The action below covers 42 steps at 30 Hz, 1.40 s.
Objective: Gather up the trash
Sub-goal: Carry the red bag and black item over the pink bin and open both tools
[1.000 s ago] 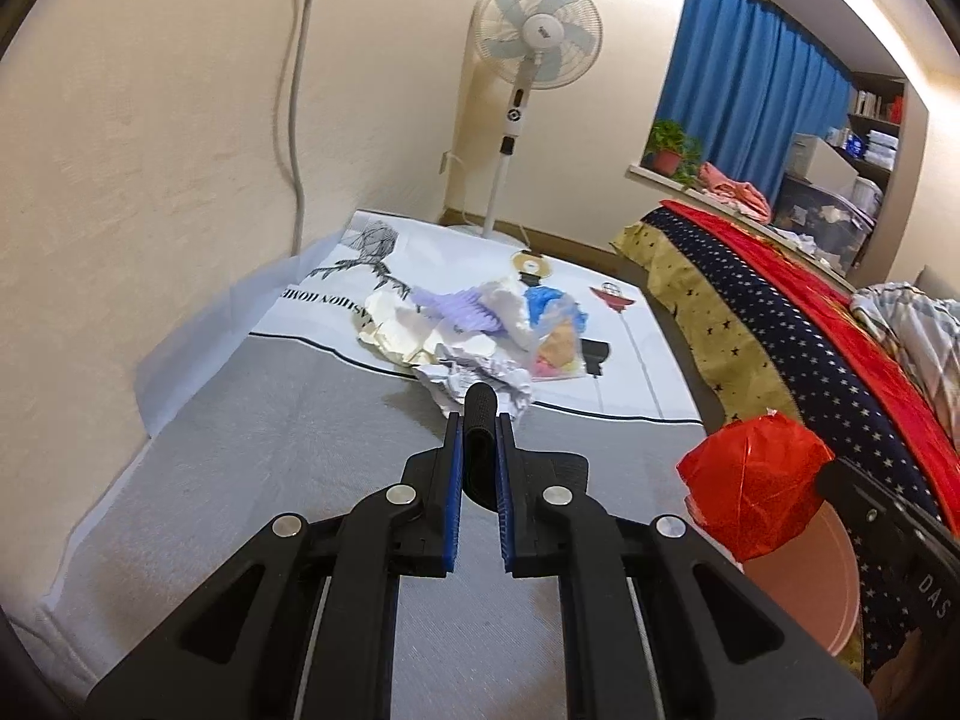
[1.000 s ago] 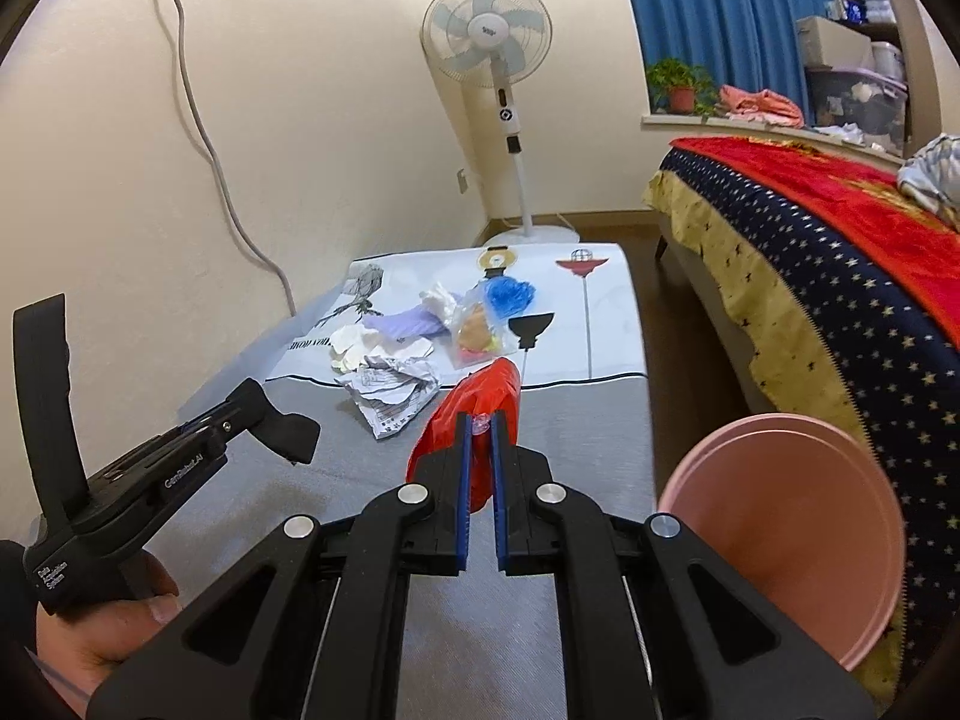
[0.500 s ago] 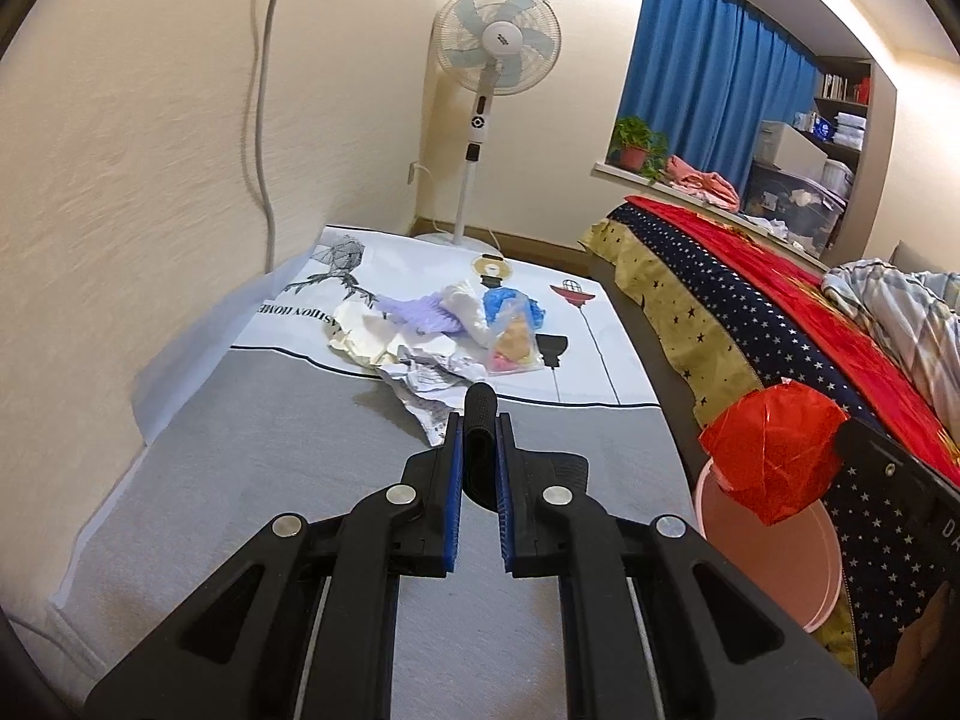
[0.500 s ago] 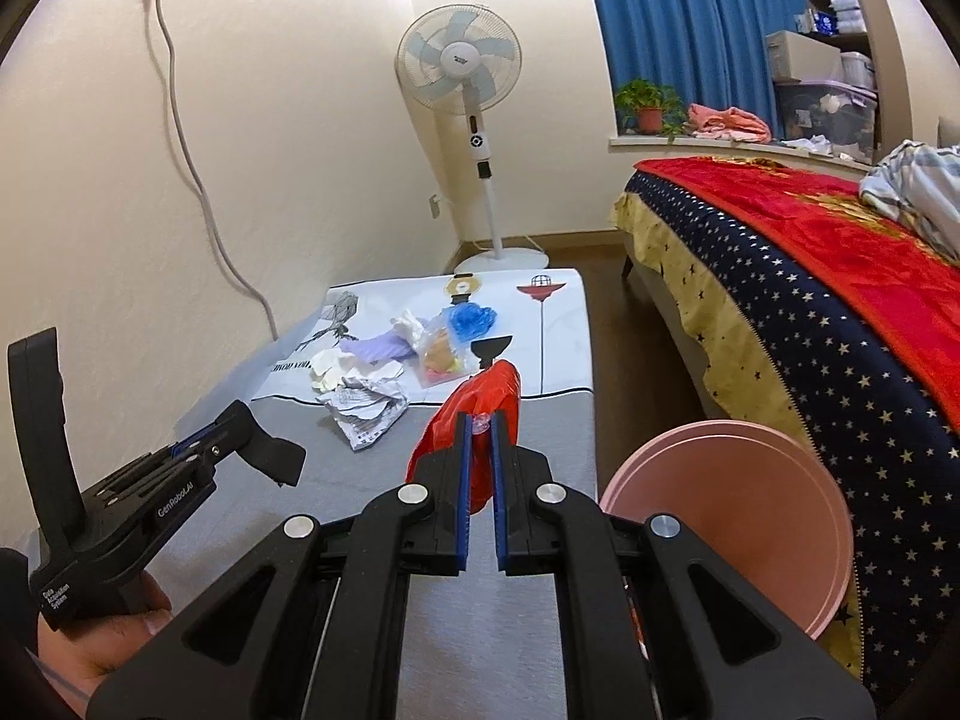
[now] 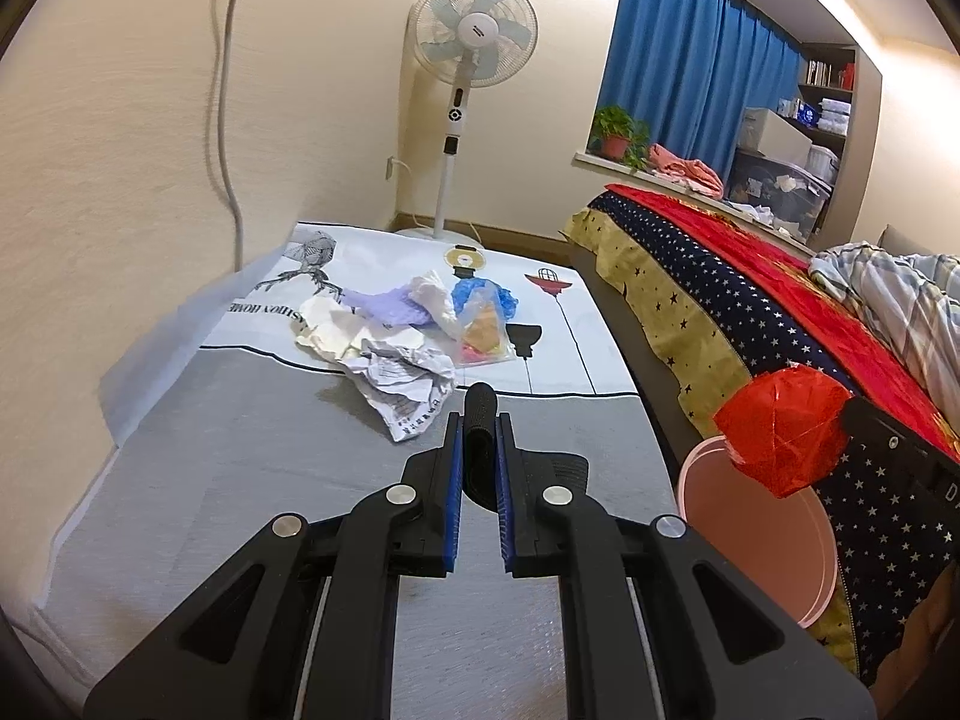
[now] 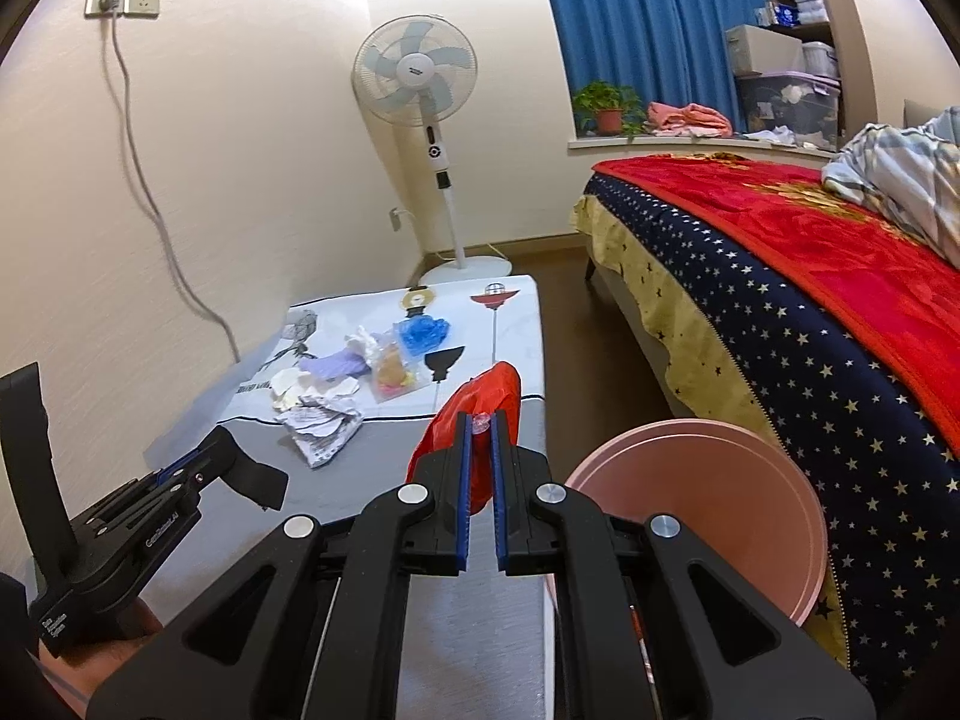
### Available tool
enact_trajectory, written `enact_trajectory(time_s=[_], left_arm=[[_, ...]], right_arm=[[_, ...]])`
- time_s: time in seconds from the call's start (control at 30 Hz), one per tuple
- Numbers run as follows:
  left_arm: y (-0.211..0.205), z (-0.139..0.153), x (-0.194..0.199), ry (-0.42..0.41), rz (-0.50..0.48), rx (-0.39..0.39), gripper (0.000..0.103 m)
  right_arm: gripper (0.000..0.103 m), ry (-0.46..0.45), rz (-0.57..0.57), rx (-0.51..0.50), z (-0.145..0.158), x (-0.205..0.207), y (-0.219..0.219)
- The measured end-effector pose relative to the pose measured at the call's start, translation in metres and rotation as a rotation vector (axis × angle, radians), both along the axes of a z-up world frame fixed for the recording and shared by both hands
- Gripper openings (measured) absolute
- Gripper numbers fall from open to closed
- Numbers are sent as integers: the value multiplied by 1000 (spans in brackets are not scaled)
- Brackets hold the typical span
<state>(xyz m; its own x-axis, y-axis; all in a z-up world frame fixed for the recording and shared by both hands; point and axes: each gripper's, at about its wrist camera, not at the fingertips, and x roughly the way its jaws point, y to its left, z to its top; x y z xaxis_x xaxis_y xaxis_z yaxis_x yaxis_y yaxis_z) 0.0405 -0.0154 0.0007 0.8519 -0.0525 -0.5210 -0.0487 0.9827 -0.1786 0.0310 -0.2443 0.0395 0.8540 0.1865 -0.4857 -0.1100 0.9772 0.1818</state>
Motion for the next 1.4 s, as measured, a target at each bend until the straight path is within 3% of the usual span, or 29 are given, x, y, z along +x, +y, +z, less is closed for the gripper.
enact_trajectory(time_s=[0.47, 1.07, 1.4], left_arm=[[-42, -13, 24, 22, -75, -6, 10], [-147, -31, 49, 19, -333, 46, 10], [-171, -47, 56, 75, -409, 48, 10]], right_arm=[[6, 28, -152, -67, -9, 10, -33], [6, 101, -408, -101, -26, 7, -105], [6, 122, -435, -105, -31, 10, -112]])
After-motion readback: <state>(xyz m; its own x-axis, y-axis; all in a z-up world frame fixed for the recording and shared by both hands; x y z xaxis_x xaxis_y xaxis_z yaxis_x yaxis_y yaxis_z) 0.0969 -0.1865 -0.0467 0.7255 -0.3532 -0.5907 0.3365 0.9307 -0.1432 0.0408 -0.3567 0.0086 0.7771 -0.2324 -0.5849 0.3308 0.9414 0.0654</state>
